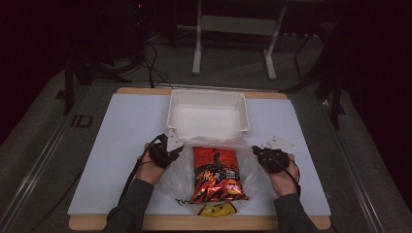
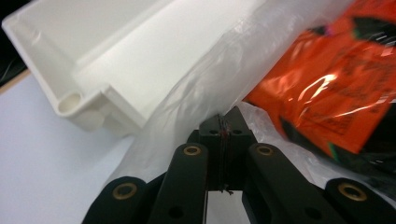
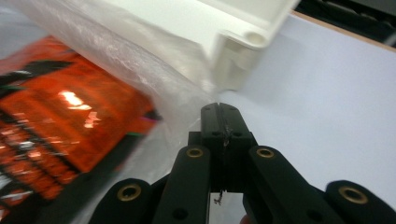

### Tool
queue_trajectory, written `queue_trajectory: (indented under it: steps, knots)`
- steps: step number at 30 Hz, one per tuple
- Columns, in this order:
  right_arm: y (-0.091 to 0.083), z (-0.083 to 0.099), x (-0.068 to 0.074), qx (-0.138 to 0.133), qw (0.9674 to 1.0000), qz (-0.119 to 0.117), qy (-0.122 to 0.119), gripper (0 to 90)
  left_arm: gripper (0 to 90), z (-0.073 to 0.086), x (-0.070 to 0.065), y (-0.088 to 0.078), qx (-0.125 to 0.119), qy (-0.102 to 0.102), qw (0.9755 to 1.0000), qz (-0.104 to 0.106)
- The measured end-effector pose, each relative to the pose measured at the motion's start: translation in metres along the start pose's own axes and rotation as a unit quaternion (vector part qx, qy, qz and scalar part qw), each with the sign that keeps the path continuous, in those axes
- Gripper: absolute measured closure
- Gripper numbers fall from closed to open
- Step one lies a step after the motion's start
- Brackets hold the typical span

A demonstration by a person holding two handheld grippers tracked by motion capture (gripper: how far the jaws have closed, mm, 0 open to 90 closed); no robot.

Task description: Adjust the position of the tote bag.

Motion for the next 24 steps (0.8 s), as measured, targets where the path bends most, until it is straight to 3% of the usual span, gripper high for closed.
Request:
queue_trajectory:
  steps: [3, 7, 12, 16, 19, 24]
  knots:
    - [0.004, 0.002, -0.009, 0.005, 0.9998, 0.006, 0.017, 90.0, 89.6, 0.001, 0.002, -0.004, -0.011, 0.006, 0.9999, 0.011]
    - [0.009, 0.004, -0.013, 0.013, 0.9996, 0.003, 0.024, 90.0, 89.4, 0.004, 0.007, -0.002, -0.008, -0.006, 0.9999, 0.01]
    - [0.012, 0.004, -0.004, 0.018, 0.9998, 0.004, 0.007, 90.0, 87.7, 0.009, 0.019, 0.008, 0.005, -0.037, 0.9989, -0.029]
    - [0.009, 0.005, 0.002, 0.015, 0.9998, -0.013, 0.006, 89.9, 83.1, 0.01, 0.025, 0.011, 0.004, -0.057, 0.9976, -0.037]
    - [0.007, 0.006, 0.002, 0.013, 0.9998, -0.011, 0.006, 89.7, 74.3, 0.01, 0.025, 0.011, -0.003, -0.071, 0.9973, -0.019]
    - [0.006, 0.009, -0.001, 0.014, 0.9998, -0.011, 0.005, 89.6, 62.1, 0.002, 0.019, 0.004, -0.036, -0.082, 0.996, 0.004]
Point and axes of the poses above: each handheld gripper's, and its own axes: y roughly forward along the jaws, z roughly out of its underside, x roughly to its left, the point moved 6 cm from there along y, roughly forward along the jaws, and after that the axes turned 1 degree about z, right-handed, at the moved point
